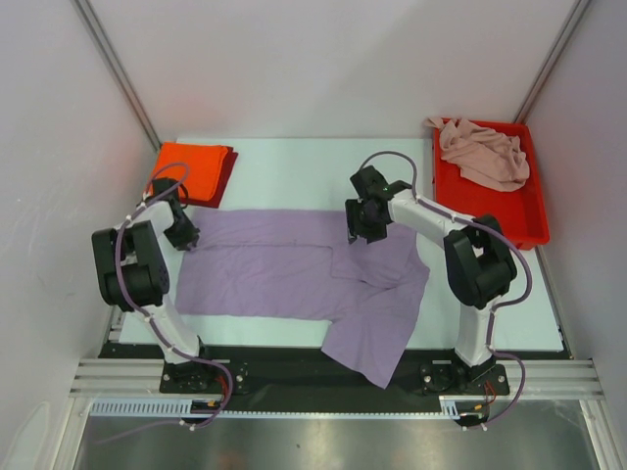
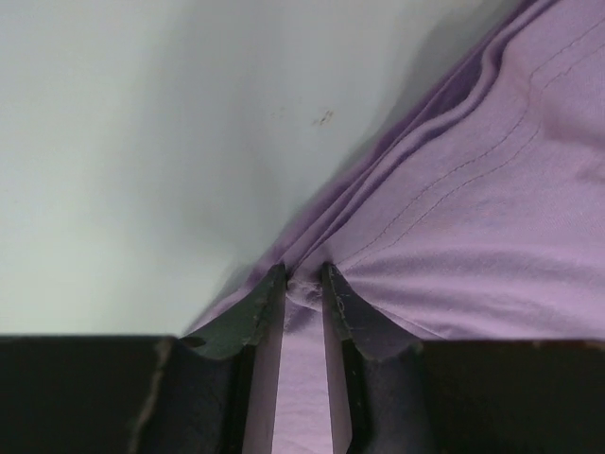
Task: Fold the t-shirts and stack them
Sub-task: Fold the tshirt
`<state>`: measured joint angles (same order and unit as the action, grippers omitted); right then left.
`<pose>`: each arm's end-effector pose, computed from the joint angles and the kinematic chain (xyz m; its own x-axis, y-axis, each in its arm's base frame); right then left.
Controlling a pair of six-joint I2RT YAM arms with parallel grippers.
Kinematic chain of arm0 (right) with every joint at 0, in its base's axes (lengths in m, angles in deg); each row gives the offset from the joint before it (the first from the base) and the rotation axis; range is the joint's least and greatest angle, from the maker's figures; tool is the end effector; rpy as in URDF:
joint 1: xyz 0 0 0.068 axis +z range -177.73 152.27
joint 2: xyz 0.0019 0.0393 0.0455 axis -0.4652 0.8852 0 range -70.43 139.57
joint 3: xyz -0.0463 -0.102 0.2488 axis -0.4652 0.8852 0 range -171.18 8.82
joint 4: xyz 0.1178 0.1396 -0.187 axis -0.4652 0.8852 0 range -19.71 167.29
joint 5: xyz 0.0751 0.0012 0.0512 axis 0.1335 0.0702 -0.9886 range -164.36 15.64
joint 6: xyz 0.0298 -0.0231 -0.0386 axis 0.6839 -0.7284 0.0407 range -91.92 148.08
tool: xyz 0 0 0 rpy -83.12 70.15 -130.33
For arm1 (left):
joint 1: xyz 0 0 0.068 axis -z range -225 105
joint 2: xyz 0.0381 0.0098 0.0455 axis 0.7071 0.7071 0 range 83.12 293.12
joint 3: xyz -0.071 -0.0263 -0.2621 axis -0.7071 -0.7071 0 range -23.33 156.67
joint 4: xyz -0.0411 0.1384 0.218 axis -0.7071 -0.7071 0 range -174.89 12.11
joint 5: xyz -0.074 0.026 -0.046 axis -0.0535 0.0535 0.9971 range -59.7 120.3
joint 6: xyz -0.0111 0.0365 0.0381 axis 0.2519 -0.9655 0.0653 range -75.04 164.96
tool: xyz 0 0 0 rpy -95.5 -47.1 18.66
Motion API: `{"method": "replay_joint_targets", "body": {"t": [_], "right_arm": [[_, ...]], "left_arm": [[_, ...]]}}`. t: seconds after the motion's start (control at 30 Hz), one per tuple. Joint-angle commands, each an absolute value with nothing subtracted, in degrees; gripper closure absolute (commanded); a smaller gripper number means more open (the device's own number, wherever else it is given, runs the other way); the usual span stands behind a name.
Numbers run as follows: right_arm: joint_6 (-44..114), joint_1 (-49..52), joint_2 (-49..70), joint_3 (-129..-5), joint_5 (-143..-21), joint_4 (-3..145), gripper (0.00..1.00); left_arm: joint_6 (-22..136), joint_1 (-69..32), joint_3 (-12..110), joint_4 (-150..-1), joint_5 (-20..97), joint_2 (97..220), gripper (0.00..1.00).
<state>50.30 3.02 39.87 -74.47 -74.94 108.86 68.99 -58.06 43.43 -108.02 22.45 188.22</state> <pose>0.3456 0.2061 0.2035 -0.9192 -0.1066 -0.3792 -0.1805 0.9696 0.1649 0.3479 0.0856 0.1619 -0.7166 -0.5803 -0.3869 -0.6181 0.7854 -0.0334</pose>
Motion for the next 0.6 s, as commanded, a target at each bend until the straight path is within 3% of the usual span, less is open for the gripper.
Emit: {"method": "replay_joint_targets", "body": {"t": [0.0,0.2,0.3,0.4,0.57], "right_arm": [[50.9,3.6,36.8,-74.3,-76.0,106.0,0.43],[50.5,3.7,36.9,-72.1,-76.5,105.3,0.43],[50.7,3.7,36.6,-70.8,-76.8,105.2,0.43],[50.5,3.7,36.3,-70.0,-76.7,105.1,0.43],[50.1,3.7,36.7,-70.3,-76.0,105.4,0.42]], "left_arm": [[69.9,-60.6,38.6,-113.9,18.6,186.9,0.73],[66.8,-62.1,41.0,-114.7,17.4,182.4,0.71],[65.8,-62.1,46.0,-115.1,18.1,181.5,0.65],[65.5,-62.1,50.8,-114.4,20.6,181.7,0.48],[65.8,-62.1,58.1,-115.4,23.8,187.5,0.46]]}}
